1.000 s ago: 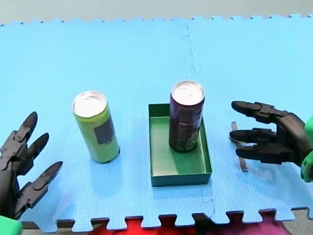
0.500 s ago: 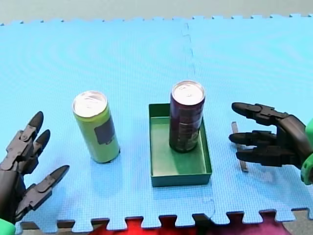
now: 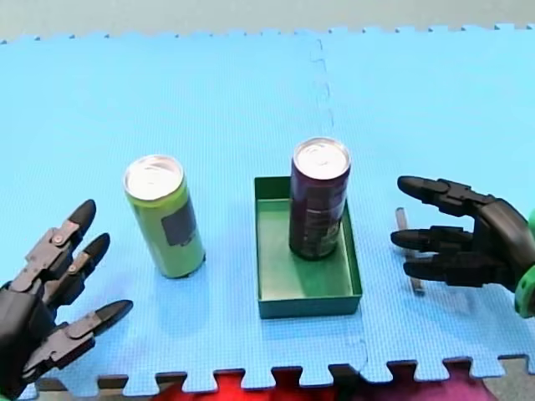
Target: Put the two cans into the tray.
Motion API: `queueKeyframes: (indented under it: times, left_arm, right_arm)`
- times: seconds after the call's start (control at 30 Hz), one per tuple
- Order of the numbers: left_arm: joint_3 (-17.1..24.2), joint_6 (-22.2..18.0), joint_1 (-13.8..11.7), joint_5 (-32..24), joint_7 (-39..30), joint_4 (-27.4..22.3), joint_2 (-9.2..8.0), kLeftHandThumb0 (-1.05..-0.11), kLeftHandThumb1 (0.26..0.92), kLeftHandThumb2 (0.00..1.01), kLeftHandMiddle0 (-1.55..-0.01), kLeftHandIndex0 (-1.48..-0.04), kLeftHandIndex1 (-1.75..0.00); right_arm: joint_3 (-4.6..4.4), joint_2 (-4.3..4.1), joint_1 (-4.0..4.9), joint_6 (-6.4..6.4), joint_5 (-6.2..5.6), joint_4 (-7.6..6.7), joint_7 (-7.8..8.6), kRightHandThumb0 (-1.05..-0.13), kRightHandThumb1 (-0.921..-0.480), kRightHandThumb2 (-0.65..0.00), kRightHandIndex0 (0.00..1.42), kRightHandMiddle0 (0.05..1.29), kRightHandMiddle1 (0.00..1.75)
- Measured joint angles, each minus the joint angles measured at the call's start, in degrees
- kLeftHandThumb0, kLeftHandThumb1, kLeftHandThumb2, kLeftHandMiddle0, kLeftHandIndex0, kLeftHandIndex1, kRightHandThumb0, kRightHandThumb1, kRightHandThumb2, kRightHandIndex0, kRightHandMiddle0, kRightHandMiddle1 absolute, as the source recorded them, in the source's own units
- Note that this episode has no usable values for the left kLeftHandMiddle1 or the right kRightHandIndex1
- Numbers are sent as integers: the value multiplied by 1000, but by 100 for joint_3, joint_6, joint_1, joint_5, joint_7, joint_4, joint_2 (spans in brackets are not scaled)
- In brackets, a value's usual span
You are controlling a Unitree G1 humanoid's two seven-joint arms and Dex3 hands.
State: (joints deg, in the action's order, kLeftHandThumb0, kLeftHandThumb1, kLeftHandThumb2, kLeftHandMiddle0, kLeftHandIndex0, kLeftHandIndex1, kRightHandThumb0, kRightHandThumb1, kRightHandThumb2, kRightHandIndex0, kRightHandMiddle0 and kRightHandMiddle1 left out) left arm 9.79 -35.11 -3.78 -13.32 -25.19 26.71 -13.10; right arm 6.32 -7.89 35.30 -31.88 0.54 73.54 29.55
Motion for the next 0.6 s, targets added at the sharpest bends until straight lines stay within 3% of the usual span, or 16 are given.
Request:
queueKeyframes:
  times: [0.27, 0.6]
  left_arm:
    - [18, 266, 194, -105, -386, 123, -173, -1048, 822, 0, -193, -126, 0]
    - [193, 546, 661, -569, -942, 620, -156, -1048, 813, 0, -173, -134, -3]
  right_arm:
    - [15, 6, 0, 24, -8, 0, 21, -524, -645, 0, 900, 479, 0]
    - [36, 14, -1, 55, -11, 3, 17, -546, -637, 0, 883, 470, 0]
